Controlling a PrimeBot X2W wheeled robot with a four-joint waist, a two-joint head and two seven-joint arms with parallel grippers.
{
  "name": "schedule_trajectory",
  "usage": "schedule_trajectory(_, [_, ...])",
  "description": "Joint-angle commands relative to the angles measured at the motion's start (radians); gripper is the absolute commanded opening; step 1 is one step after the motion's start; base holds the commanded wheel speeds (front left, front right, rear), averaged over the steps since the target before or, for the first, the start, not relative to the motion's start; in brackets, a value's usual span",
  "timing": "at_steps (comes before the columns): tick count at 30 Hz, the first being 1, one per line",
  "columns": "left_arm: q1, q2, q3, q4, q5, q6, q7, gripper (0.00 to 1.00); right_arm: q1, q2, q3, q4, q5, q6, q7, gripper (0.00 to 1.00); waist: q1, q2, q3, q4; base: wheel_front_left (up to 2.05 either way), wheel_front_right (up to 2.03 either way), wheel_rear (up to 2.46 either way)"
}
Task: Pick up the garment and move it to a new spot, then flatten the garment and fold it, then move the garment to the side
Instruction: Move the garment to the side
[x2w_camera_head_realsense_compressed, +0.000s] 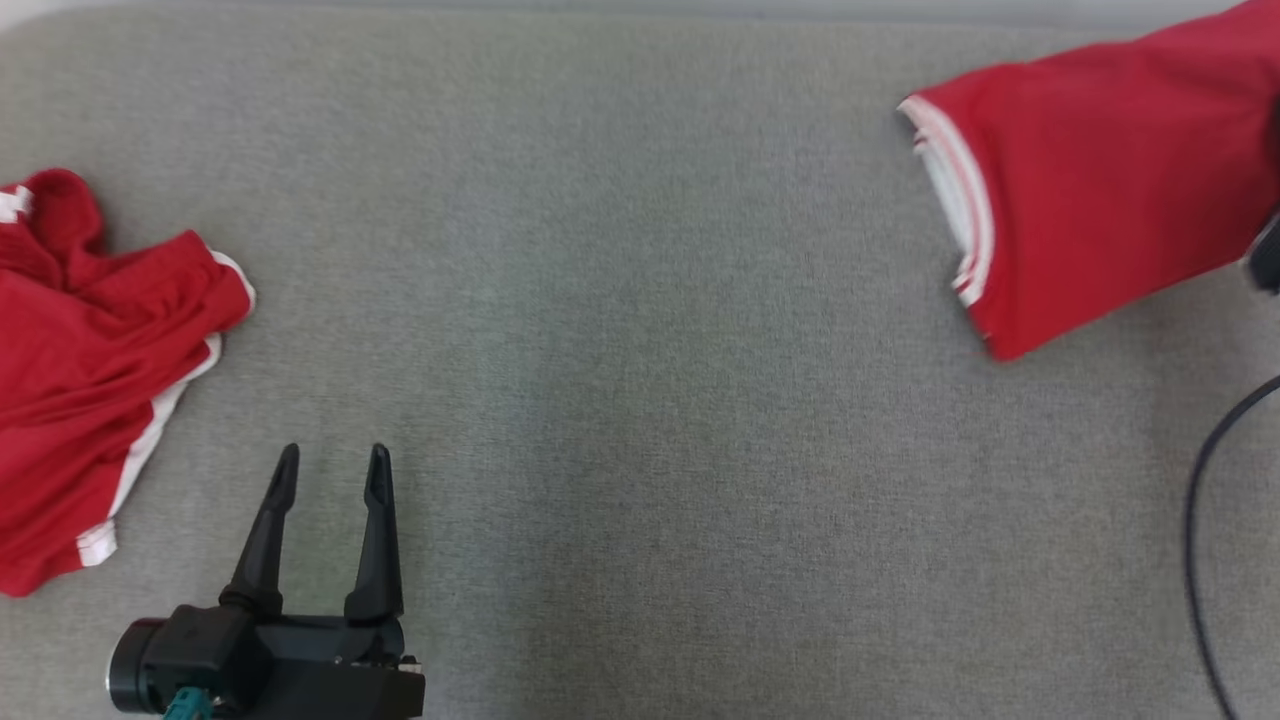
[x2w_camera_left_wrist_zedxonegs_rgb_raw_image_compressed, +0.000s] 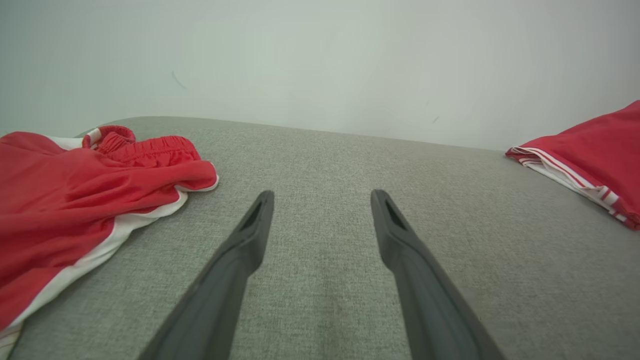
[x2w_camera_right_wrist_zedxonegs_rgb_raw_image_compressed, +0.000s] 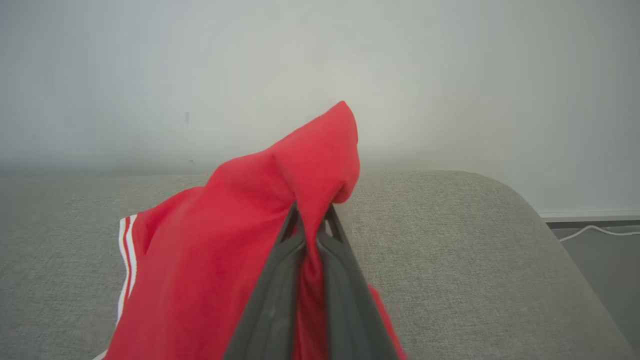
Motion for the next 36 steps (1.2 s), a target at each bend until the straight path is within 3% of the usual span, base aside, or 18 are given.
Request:
schedule_trajectory(1, [-0.012,0.001,0.009,-0.014,0.013,-0.001,-0.005,1.0,-0.027,-0.029,0.005,0.006,0.007,0.0,-0.006,0.0,-0.0003,-0.0002,0.044,-0.022,0.0,0.0,0.0])
schedule_trajectory(13, [-0.016,0.0,0.036,-0.075,0.054,-0.017,-0.005,1.0,-0.128,-0.135,0.027,0.074,0.016,0.0,-0.003,0.0,-0.0003,-0.0002,0.095,-0.023,0.0,0.0,0.0])
schedule_trajectory(22, [-0.007,0.0,0.049,-0.076,0.056,-0.011,-0.005,1.0,-0.132,-0.127,0.045,0.126,0.026,0.0,-0.007,0.0,-0.0003,-0.0002,0.09,-0.019,0.0,0.0,0.0])
schedule_trajectory(23, [-0.007,0.0,0.049,-0.075,0.056,-0.01,-0.005,1.0,-0.134,-0.13,0.046,0.136,0.025,0.0,-0.01,0.12,-0.0003,-0.0002,0.088,-0.019,0.0,0.0,0.0])
schedule_trajectory(24, [-0.008,0.0,0.049,-0.073,0.056,-0.01,-0.005,1.0,-0.136,-0.131,0.052,0.143,0.018,0.0,-0.01,0.49,-0.0003,-0.0002,0.086,-0.02,0.0,0.0,0.0])
schedule_trajectory(25, [-0.009,0.0,0.049,-0.072,0.056,-0.009,-0.005,1.0,-0.136,-0.128,0.057,0.154,0.015,0.0,-0.006,1.0,-0.0003,-0.0002,0.082,-0.021,0.0,0.0,0.0])
schedule_trajectory(29, [-0.004,0.0,0.05,-0.061,0.051,-0.007,-0.005,1.0,-0.152,-0.127,0.067,0.178,-0.006,0.0,-0.046,1.0,-0.0003,-0.0002,0.063,-0.027,0.0,0.0,0.0])
schedule_trajectory(36, [0.012,0.0,0.06,-0.034,0.035,-0.007,-0.005,1.0,-0.137,-0.066,0.076,0.156,0.002,0.0,-0.137,1.0,-0.0003,-0.0002,-0.002,-0.049,0.0,0.0,0.0])
